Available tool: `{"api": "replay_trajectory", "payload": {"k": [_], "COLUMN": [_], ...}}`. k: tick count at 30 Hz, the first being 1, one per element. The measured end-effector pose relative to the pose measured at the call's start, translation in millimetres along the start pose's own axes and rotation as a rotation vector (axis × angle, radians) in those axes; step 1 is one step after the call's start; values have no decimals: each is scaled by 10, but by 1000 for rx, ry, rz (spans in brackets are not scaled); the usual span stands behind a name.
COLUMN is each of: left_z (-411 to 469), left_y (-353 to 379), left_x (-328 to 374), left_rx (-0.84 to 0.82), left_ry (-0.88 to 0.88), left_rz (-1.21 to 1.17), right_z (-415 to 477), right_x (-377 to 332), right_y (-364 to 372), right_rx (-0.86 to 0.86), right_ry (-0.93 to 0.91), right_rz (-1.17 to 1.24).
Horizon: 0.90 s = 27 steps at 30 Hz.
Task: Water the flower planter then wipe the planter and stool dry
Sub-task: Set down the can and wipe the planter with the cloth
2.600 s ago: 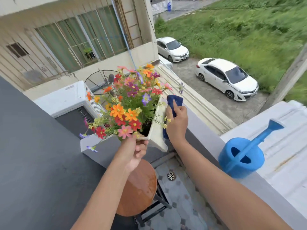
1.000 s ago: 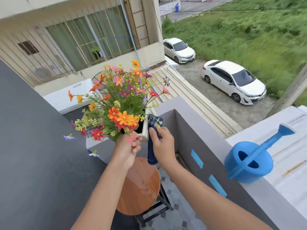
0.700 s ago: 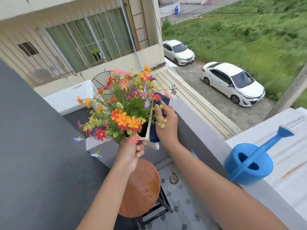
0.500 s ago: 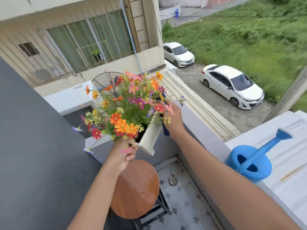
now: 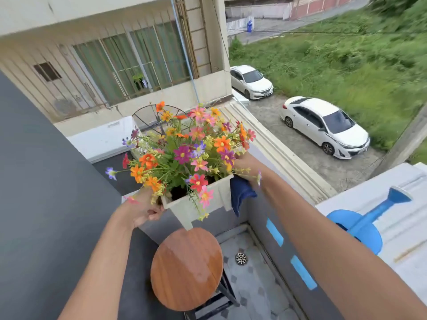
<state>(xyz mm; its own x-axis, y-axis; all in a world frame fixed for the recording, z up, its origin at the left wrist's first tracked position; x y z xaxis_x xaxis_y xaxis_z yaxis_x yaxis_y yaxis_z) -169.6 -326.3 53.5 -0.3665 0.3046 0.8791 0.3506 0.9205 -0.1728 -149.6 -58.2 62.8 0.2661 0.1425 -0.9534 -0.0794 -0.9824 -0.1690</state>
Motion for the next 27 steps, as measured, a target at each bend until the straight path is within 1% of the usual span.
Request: {"api": "replay_trajectory", "payload": {"k": [2,4,7,9,10,12,14,15,18,22,23,25,27], "left_z": [29,106,161,97,71,22,-4,-21,-2,103,118,94,82], "left_y": [7,16,26,74,136,387,665,770,889,870,883,908,915], "left_x": [-28,-58,-75,-128,-172,-242,-213,-158,-13,17,7,23,74], "left_rx": [4,73,310,457,477,390,288,272,290,335,329,300,225], "left_ry": [17,29,63,65,61,34,26,25,26,25,0,-65,-38], "left_rz": [43,-20,-150,-107,-60,10,-13,-58,-121,-9,-5,-84,-125], "right_z": [5,47,-45,-78,-75,-105,-101,-111,-175,-270,-280,-298,-332], "right_x": [20,195,287,343,361,339,332,319,295,335,346,366,378], "right_y": [1,39,99,114,136,175,213,244,337,460,472,504,540], "right_rx": [111,213,394,508,552,590,600,595,580,566,573,562,523], "right_ry": [-95,-75,-1,33,40,30,33,39,-1,-96,-111,-127,-151], "right_rz": [27,78,326,416,433,433,385,368,317,245,216,202,248]}}
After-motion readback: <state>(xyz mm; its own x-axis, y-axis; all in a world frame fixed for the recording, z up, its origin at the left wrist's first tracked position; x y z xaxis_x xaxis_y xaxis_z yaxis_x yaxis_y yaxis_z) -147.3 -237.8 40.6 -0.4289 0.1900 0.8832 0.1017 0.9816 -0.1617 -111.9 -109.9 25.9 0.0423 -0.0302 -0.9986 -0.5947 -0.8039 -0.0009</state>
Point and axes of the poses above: each hand's wrist, its own z-axis towards the middle knuckle, its own y-axis out of the palm, x = y × z, the point moved 6 cm from there along z, towards the middle knuckle
